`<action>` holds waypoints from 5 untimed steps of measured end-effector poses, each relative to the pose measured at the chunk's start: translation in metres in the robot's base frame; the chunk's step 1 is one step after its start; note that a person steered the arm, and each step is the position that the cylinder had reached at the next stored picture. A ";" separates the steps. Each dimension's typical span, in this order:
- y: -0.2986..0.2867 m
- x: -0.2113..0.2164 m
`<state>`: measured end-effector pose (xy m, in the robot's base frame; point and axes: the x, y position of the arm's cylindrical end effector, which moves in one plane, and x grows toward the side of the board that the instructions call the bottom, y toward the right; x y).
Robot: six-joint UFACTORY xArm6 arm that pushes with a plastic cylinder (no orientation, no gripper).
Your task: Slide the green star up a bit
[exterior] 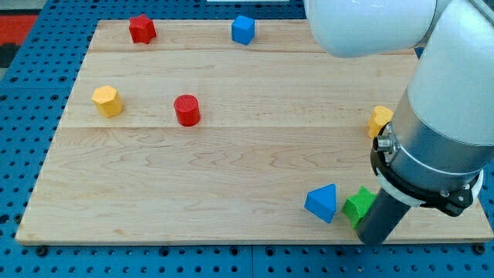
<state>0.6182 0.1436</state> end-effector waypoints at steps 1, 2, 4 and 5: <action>0.000 0.000; 0.004 -0.005; -0.007 -0.024; -0.028 -0.029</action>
